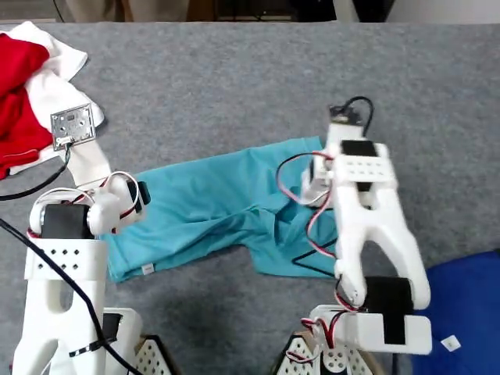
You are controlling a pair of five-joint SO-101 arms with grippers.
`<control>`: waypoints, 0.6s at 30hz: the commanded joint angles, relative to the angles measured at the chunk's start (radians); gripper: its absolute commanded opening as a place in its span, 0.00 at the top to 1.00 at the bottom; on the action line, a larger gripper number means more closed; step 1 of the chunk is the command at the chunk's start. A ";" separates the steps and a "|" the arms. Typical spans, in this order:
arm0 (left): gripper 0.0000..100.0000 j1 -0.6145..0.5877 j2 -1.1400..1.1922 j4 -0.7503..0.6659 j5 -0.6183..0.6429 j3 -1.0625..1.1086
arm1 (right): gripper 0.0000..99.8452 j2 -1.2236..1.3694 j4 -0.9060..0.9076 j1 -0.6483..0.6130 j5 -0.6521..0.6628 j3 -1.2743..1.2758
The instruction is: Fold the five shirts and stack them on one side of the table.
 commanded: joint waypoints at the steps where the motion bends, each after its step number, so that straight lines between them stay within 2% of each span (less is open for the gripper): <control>1: 0.85 -0.005 0.001 0.008 -0.006 -0.002 | 0.99 -0.007 -0.011 0.061 0.023 -0.105; 7: 0.85 -0.005 0.001 0.008 -0.006 -0.005 | 0.99 -0.005 -0.018 0.074 0.074 -0.208; 12: 0.85 -0.009 0.001 0.026 -0.006 -0.011 | 0.99 0.004 -0.158 0.097 0.114 -0.211; 18: 0.85 -0.006 0.001 0.041 -0.006 -0.011 | 0.99 0.128 -0.253 0.096 0.241 -0.219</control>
